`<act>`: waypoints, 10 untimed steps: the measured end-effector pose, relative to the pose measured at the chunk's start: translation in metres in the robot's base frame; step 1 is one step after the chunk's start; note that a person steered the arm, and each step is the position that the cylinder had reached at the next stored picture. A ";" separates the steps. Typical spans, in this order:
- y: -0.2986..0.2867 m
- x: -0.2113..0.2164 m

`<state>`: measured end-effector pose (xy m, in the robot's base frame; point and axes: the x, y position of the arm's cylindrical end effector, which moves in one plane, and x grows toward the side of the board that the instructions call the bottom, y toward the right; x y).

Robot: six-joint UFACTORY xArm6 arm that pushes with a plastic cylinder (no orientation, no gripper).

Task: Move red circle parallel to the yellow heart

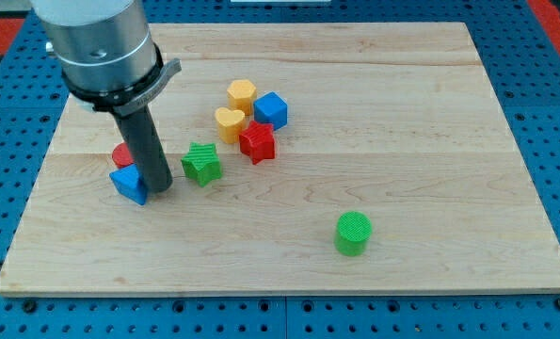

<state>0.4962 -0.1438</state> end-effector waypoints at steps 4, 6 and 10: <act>-0.061 -0.009; -0.047 -0.019; -0.032 -0.063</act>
<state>0.4330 -0.1756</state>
